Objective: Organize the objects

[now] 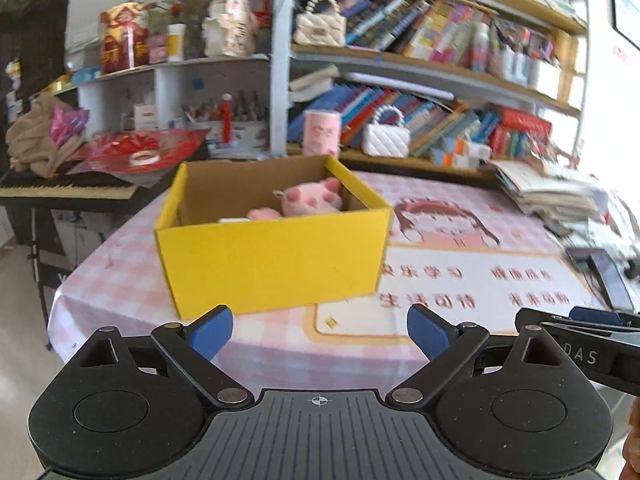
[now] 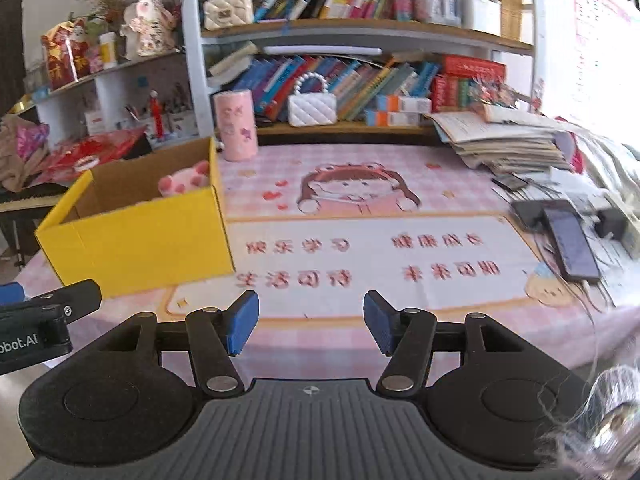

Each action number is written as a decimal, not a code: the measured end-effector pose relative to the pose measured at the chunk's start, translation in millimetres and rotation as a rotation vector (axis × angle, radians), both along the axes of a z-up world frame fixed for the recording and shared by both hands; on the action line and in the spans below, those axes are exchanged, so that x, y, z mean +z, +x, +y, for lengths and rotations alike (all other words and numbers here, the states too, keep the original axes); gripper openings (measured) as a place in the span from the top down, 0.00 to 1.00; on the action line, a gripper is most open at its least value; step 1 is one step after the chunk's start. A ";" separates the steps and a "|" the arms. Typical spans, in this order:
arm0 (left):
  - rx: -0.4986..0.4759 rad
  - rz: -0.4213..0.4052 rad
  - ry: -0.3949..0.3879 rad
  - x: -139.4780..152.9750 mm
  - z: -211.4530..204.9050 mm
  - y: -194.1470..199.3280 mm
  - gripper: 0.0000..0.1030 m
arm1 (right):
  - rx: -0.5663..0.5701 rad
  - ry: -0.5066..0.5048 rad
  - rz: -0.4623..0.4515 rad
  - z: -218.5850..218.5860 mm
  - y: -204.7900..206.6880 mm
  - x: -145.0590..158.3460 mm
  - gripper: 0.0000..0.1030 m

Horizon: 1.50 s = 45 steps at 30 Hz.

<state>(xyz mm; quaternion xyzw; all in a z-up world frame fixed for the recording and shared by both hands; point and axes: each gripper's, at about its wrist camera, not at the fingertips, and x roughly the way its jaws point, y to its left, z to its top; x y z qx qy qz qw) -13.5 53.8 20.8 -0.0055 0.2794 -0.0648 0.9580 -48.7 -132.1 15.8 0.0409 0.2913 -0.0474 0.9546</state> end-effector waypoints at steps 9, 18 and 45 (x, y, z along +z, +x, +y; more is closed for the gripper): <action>-0.042 0.049 0.059 -9.8 -25.6 -5.4 0.04 | -0.091 -0.050 0.006 -13.8 -15.7 -2.1 0.18; -0.010 0.117 0.115 -19.4 -33.9 -6.7 0.04 | -0.100 -0.053 0.039 -18.8 -22.5 -8.2 0.02; 0.043 0.123 0.168 -19.2 -48.9 -10.5 0.03 | -0.113 -0.088 0.088 -21.8 -20.5 -15.8 0.00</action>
